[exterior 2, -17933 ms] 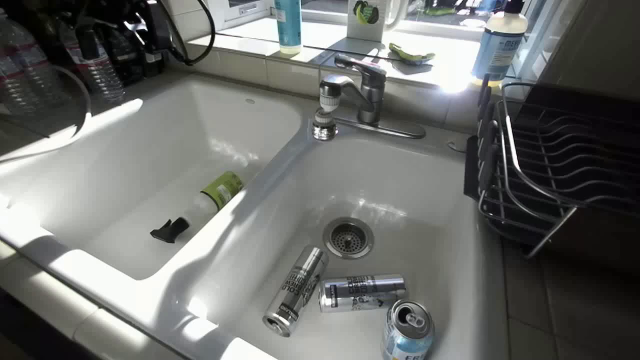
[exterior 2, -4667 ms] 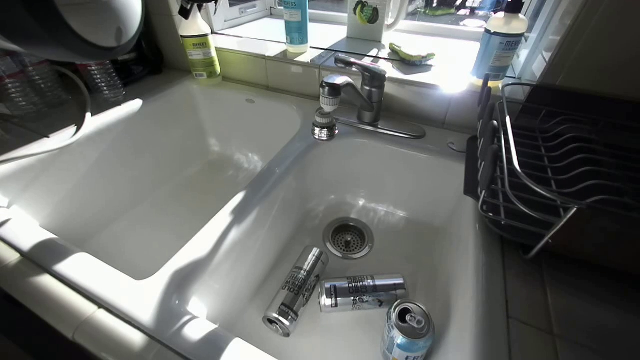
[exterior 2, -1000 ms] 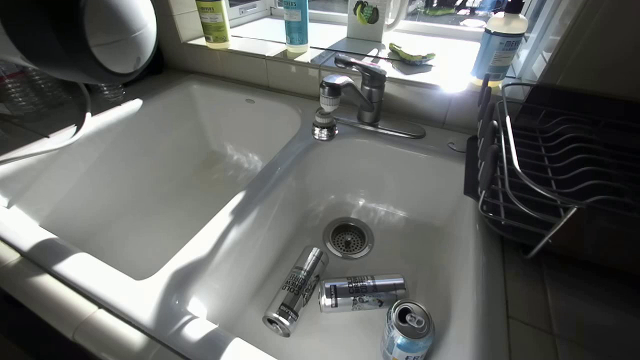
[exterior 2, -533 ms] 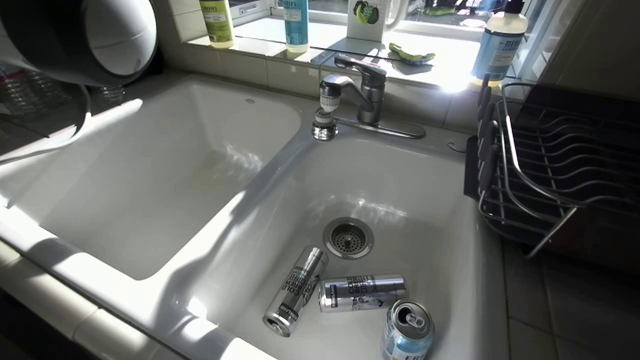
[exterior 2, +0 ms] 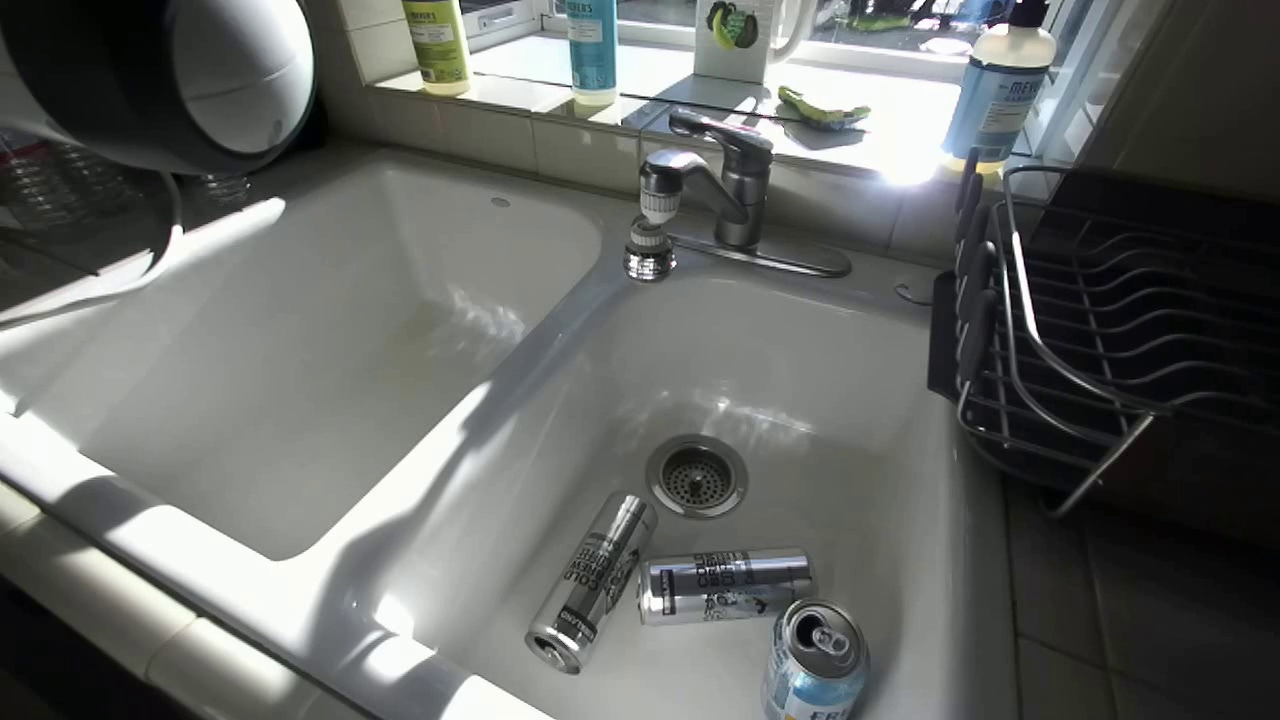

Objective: Remove the bottle from the sink and put it on the window sill

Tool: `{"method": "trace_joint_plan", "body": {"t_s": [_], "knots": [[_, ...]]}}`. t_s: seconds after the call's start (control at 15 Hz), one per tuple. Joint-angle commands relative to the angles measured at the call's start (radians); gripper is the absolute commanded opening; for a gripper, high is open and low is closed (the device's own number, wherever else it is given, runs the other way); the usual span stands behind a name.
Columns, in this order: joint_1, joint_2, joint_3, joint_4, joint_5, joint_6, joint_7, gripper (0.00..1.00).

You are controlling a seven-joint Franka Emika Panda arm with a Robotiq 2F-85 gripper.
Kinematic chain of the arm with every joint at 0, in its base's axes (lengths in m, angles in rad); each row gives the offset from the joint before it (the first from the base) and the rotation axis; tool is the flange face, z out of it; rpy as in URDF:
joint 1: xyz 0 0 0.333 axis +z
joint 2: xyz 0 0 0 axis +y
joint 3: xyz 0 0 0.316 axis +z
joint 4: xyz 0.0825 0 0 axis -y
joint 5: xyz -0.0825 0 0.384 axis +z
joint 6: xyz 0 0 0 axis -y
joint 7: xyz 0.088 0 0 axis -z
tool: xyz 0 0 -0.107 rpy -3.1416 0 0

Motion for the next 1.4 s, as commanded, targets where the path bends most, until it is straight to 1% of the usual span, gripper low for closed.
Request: {"method": "trace_joint_plan", "body": {"t_s": [0.0,0.07,0.13,0.53,0.87,1.13,1.33], "knots": [[0.012,0.015,-0.012,0.016,-0.022,0.035,0.025,0.93],[0.012,0.015,-0.013,0.016,-0.024,0.038,0.025,0.99],[0.013,0.014,-0.017,0.016,-0.029,0.040,0.024,1.00],[0.004,-0.009,-0.049,0.008,-0.084,0.011,-0.003,1.00],[-0.027,-0.067,-0.060,-0.022,-0.114,-0.017,-0.041,1.00],[-0.042,-0.116,-0.070,-0.025,-0.141,-0.095,-0.112,1.00],[-0.050,-0.150,-0.078,-0.023,-0.155,-0.154,-0.188,1.00]]}}
